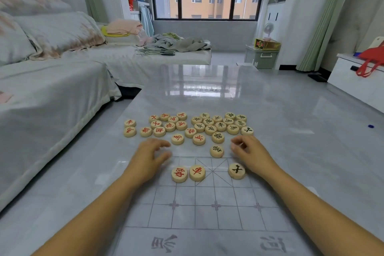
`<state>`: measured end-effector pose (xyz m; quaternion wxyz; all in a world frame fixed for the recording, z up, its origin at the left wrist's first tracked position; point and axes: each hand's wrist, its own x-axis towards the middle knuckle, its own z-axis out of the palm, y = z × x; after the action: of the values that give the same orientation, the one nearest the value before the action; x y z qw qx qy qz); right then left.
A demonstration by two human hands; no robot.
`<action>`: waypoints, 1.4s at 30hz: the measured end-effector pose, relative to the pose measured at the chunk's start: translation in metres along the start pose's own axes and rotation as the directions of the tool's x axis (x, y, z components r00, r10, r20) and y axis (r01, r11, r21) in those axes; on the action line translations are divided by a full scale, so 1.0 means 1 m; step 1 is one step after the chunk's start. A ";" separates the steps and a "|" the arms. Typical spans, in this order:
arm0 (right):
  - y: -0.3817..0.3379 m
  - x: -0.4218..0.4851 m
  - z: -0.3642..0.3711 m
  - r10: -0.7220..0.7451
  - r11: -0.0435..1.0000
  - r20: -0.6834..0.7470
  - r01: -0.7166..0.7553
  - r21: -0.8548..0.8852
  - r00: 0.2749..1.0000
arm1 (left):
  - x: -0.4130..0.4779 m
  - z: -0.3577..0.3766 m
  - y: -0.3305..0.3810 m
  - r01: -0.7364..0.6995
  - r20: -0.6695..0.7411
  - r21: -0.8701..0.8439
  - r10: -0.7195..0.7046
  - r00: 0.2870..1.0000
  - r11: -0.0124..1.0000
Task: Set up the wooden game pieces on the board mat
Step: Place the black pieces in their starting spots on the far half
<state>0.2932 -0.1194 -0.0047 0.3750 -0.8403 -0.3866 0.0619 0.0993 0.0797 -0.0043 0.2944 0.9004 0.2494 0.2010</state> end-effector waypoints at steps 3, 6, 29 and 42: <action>0.007 0.014 -0.007 -0.039 0.997 0.010 0.040 -0.064 0.999 | 0.017 -0.005 -0.017 0.046 -0.087 0.229 -0.026 0.996 0.972; 0.006 0.026 -0.002 -0.118 0.984 0.115 0.131 -0.118 0.986 | 0.026 0.002 -0.013 -0.022 0.034 0.229 0.015 0.999 0.973; 0.018 -0.030 -0.014 -0.082 0.988 0.112 0.095 -0.121 0.990 | 0.040 0.039 0.054 -0.294 0.422 0.206 0.186 0.887 0.933; 0.025 -0.031 -0.007 -0.041 0.997 0.029 0.043 -0.058 0.999 | -0.025 0.045 0.032 -0.298 0.252 0.130 0.259 0.933 0.946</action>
<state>0.2896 -0.1551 -0.0223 0.3461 -0.8416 -0.4109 0.0547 0.1125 0.0233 -0.0229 0.2137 0.9653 0.0989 0.1131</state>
